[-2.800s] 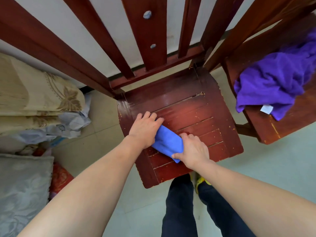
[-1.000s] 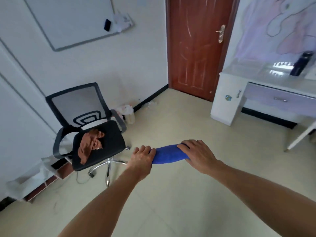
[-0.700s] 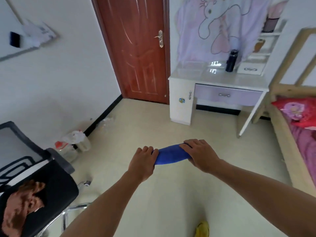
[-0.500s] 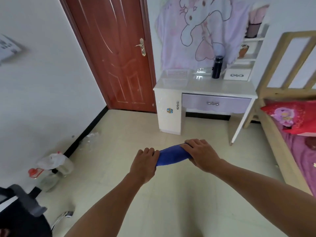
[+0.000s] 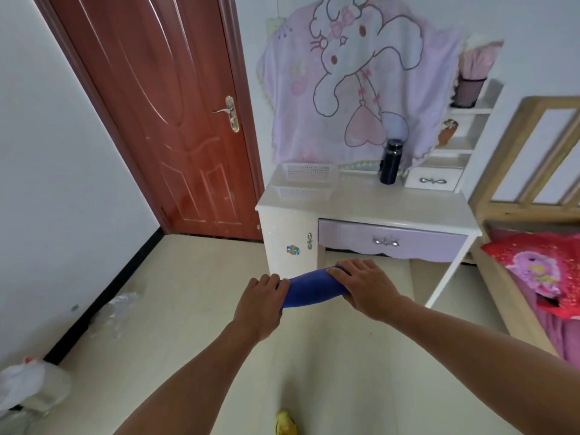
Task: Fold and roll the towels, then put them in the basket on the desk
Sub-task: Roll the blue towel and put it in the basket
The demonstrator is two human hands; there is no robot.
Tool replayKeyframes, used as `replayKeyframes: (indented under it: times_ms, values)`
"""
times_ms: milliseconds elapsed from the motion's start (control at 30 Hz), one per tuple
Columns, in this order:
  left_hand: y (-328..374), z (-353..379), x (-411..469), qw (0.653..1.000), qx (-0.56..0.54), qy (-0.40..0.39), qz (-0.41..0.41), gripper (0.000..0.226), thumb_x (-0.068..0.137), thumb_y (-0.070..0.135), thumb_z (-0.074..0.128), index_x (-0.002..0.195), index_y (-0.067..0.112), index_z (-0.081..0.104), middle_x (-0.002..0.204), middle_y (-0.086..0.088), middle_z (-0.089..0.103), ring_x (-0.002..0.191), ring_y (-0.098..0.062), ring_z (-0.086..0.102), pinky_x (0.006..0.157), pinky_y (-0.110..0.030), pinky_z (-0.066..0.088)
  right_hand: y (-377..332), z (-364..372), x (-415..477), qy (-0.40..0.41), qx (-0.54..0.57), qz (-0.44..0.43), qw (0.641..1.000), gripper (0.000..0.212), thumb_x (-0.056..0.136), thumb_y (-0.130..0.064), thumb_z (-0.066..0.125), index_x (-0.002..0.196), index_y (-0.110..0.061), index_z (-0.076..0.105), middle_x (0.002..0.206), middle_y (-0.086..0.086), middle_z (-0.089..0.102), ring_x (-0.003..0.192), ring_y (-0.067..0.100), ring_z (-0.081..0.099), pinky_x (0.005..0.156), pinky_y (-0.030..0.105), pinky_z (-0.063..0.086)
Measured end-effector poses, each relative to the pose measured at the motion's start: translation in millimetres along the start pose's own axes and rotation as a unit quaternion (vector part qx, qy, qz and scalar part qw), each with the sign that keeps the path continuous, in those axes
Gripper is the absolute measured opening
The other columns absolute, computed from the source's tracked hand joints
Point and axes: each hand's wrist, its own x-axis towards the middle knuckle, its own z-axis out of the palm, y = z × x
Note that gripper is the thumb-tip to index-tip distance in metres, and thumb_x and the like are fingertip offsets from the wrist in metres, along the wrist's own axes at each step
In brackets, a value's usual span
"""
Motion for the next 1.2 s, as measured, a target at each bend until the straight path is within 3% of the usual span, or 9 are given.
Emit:
replayKeyframes:
  times_ms: [200,600,733,833,967,1100,1200]
  values:
    - [-80.2,8.8,129.8,1.000,0.013,0.016,0.023,0.044,0.087,0.019,0.054,0.130,0.013,0.044,0.117,-0.007,0.057,0.100,-0.025,0.053,0.088,-0.035,0.041,58.0,29.6,123.1,0.020,0.006,0.021,1.000,0.057,0.068,-0.027,0.081,0.118,-0.021,0.056,0.111,0.004,0.067,0.093,0.024,0.066,0.080,0.038,0.055]
    - [-161.3,33.7,330.6,0.999,-0.035,0.001,0.040,0.042,0.089,0.020,0.049,0.130,0.015,0.043,0.119,-0.004,0.056,0.103,-0.022,0.052,0.089,-0.031,0.038,169.7,74.6,279.8,0.013,0.055,0.079,0.995,0.058,0.061,-0.023,0.085,0.113,-0.022,0.058,0.108,0.000,0.069,0.090,0.020,0.067,0.075,0.032,0.054]
    - [-184.0,54.4,406.2,0.996,-0.082,-0.018,0.011,0.043,0.088,0.021,0.050,0.130,0.019,0.043,0.120,0.000,0.055,0.106,-0.019,0.051,0.089,-0.027,0.036,225.3,103.7,347.5,-0.047,0.126,0.095,0.986,0.042,0.078,-0.027,0.071,0.117,-0.026,0.056,0.118,-0.006,0.063,0.102,0.017,0.061,0.083,0.026,0.044]
    - [-202.0,66.8,463.4,0.986,-0.153,-0.042,-0.044,0.040,0.086,0.021,0.054,0.125,0.022,0.047,0.117,0.004,0.057,0.102,-0.015,0.053,0.087,-0.025,0.040,270.5,118.4,404.8,-0.114,0.202,0.115,0.966,0.038,0.082,-0.033,0.066,0.117,-0.029,0.053,0.116,-0.010,0.060,0.101,0.011,0.054,0.081,0.022,0.039]
    - [-219.3,83.3,524.5,0.957,-0.252,-0.081,-0.119,0.036,0.082,0.024,0.060,0.116,0.021,0.050,0.107,0.004,0.061,0.092,-0.013,0.058,0.081,-0.023,0.049,323.1,133.7,476.7,-0.184,0.302,0.151,0.923,0.036,0.076,-0.030,0.071,0.107,-0.031,0.053,0.101,-0.012,0.061,0.090,0.010,0.056,0.076,0.023,0.044]
    - [-226.3,97.2,560.6,0.895,-0.377,-0.111,-0.209,0.030,0.076,0.018,0.065,0.104,0.017,0.054,0.096,0.002,0.063,0.080,-0.015,0.061,0.070,-0.022,0.050,353.0,149.5,539.1,-0.181,0.396,0.198,0.878,0.033,0.069,-0.030,0.068,0.098,-0.019,0.057,0.095,0.005,0.065,0.089,0.029,0.061,0.078,0.044,0.052]
    - [-230.9,107.3,583.0,0.859,-0.426,-0.137,-0.250,0.029,0.071,0.020,0.068,0.096,0.012,0.056,0.092,-0.004,0.065,0.080,-0.019,0.064,0.072,-0.030,0.055,360.7,162.8,578.4,-0.187,0.471,0.237,0.829,0.024,0.078,-0.021,0.067,0.100,-0.017,0.061,0.096,0.008,0.066,0.091,0.028,0.063,0.080,0.041,0.052]
